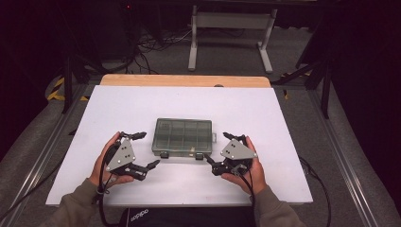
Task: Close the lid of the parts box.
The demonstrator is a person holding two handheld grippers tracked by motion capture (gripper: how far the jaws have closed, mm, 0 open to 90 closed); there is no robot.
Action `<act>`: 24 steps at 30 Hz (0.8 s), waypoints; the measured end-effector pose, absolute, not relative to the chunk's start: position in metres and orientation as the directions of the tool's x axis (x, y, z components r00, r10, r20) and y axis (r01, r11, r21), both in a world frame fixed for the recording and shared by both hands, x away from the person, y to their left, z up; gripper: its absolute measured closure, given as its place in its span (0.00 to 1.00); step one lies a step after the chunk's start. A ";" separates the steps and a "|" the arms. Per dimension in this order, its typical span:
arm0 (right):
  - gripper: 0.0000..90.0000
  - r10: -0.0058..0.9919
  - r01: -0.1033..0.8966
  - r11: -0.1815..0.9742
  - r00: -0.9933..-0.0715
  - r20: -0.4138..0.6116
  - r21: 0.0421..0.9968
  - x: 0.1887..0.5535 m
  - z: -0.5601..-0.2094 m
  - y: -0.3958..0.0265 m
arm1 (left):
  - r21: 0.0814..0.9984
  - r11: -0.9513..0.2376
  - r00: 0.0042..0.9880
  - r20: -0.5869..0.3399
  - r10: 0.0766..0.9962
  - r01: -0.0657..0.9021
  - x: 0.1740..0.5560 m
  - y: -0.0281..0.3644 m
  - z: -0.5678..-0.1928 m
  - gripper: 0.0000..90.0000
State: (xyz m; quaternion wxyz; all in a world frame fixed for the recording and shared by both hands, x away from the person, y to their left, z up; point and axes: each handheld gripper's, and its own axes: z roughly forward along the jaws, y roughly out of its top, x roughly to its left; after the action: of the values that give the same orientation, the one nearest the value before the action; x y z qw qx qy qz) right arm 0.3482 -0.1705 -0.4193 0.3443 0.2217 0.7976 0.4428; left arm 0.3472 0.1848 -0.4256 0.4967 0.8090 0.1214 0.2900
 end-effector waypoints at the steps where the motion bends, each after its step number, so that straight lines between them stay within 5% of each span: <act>1: 0.10 0.658 0.048 0.511 -0.665 -0.354 0.858 0.347 -0.420 -0.171 | 0.874 -0.478 0.802 0.349 0.485 -0.091 0.346 0.185 -0.426 0.06; 24: 0.11 0.679 0.063 0.521 -0.635 -0.369 0.851 0.331 -0.425 -0.195 | 0.883 -0.462 0.780 0.344 0.522 -0.081 0.331 0.207 -0.430 0.07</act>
State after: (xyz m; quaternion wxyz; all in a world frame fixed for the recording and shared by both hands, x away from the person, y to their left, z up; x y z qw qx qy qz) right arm 0.3313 -0.1952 -0.4249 0.3581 0.2331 0.7952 0.4303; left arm 0.3315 0.2074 -0.4302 0.5000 0.8001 0.1380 0.3015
